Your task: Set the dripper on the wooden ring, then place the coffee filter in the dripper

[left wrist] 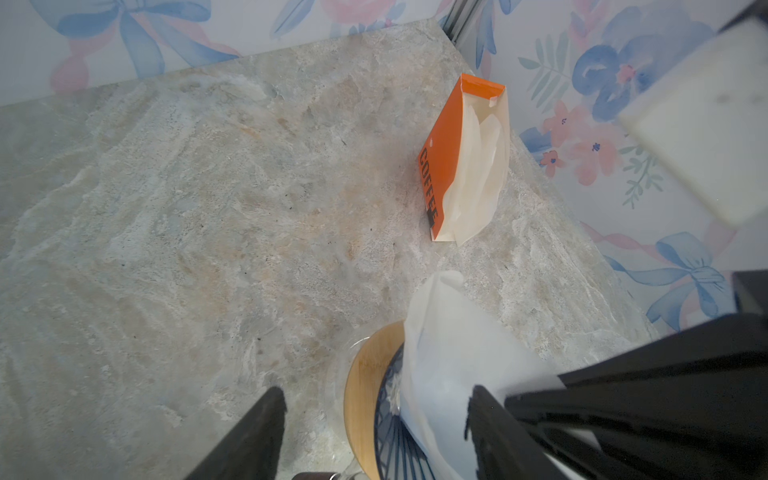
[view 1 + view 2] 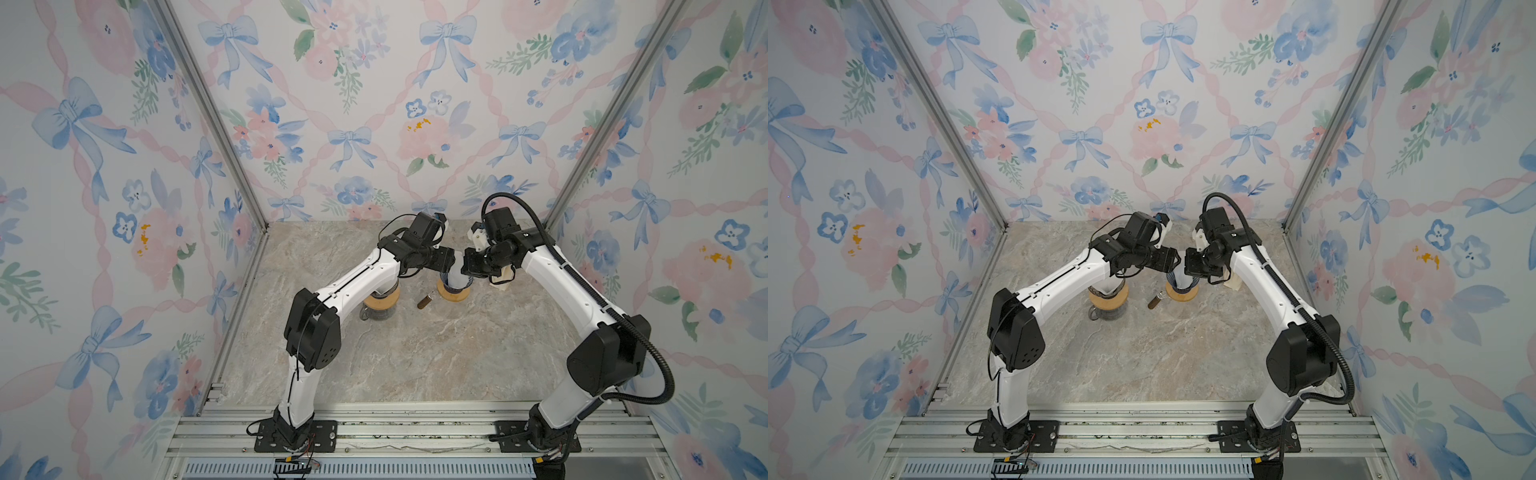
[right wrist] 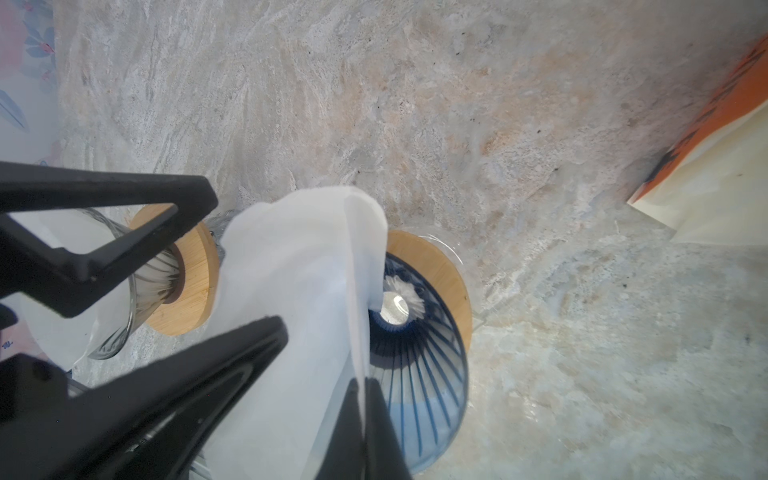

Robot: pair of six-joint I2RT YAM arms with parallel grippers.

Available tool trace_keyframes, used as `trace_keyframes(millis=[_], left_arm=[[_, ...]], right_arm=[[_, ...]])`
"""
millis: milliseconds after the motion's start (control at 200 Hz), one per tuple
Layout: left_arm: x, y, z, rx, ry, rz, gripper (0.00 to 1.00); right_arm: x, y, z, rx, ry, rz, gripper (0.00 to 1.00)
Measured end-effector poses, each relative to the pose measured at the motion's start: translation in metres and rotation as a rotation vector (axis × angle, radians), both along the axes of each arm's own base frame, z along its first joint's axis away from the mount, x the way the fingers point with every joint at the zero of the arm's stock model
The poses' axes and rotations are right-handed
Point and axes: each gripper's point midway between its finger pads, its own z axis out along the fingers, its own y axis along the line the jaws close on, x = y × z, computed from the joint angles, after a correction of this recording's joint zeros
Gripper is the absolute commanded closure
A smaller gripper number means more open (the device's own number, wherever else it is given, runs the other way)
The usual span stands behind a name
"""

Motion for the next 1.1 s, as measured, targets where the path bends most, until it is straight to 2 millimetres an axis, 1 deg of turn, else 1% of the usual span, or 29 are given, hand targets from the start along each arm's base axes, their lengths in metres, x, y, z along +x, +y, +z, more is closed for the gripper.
trace_keyframes(millis=[295, 395, 595, 715, 900, 1100], left_arm=[[-0.003, -0.004, -0.008, 0.014, 0.008, 0.0, 0.38], [-0.003, -0.002, -0.013, 0.026, 0.013, 0.006, 0.43], [-0.006, 0.003, -0.028, 0.053, 0.036, 0.011, 0.44], [-0.007, 0.003, -0.031, 0.058, 0.041, 0.01, 0.44], [-0.007, 0.003, -0.031, 0.057, 0.041, 0.01, 0.45], [-0.007, 0.003, -0.031, 0.058, 0.041, 0.01, 0.45]], right_arm=[[0.0, -0.001, -0.001, -0.008, -0.001, -0.001, 0.86], [0.0, -0.004, -0.002, -0.024, 0.0, -0.006, 0.81], [-0.002, -0.01, -0.005, -0.068, 0.001, -0.01, 0.72], [-0.002, -0.013, -0.006, -0.091, -0.002, -0.016, 0.68], [-0.002, -0.017, -0.008, -0.126, -0.004, -0.026, 0.66], [-0.004, -0.023, -0.011, -0.157, 0.007, -0.038, 0.66]])
